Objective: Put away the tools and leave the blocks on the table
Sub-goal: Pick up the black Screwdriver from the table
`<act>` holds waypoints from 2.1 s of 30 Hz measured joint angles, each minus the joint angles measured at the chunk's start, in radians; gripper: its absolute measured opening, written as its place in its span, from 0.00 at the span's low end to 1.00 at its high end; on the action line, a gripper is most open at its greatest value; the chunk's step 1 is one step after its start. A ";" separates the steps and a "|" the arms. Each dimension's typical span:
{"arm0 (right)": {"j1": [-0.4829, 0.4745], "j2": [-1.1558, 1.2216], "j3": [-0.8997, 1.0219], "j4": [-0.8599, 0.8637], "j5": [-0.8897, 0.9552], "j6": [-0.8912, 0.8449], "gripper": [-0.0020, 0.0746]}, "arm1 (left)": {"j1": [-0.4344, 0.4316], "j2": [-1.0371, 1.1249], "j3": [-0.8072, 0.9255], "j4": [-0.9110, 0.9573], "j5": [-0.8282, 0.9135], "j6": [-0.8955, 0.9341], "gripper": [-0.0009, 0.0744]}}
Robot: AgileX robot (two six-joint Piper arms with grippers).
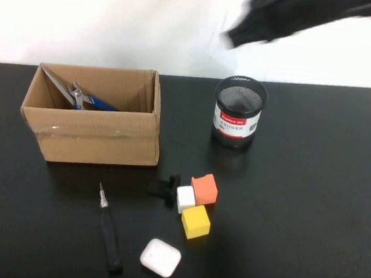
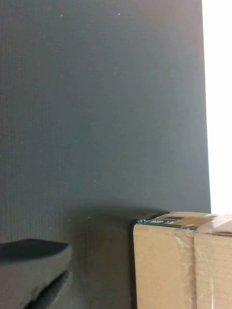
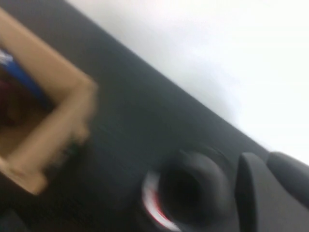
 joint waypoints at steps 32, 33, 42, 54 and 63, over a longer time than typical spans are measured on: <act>-0.054 -0.604 0.729 -0.158 0.042 0.228 0.02 | 0.000 0.000 0.000 0.000 0.000 0.000 0.01; -0.057 -0.605 0.731 -0.172 0.037 0.228 0.02 | 0.000 0.000 0.000 0.000 0.000 0.000 0.01; -0.226 -0.861 0.929 -0.175 -0.295 0.276 0.02 | 0.000 0.000 0.000 0.000 0.000 0.000 0.01; -0.423 -1.432 1.497 -0.153 -0.546 0.292 0.02 | 0.000 0.000 0.000 0.000 0.000 0.000 0.01; -0.429 -1.663 1.810 -0.148 -0.457 0.292 0.02 | 0.000 -0.001 0.000 0.000 0.000 0.000 0.01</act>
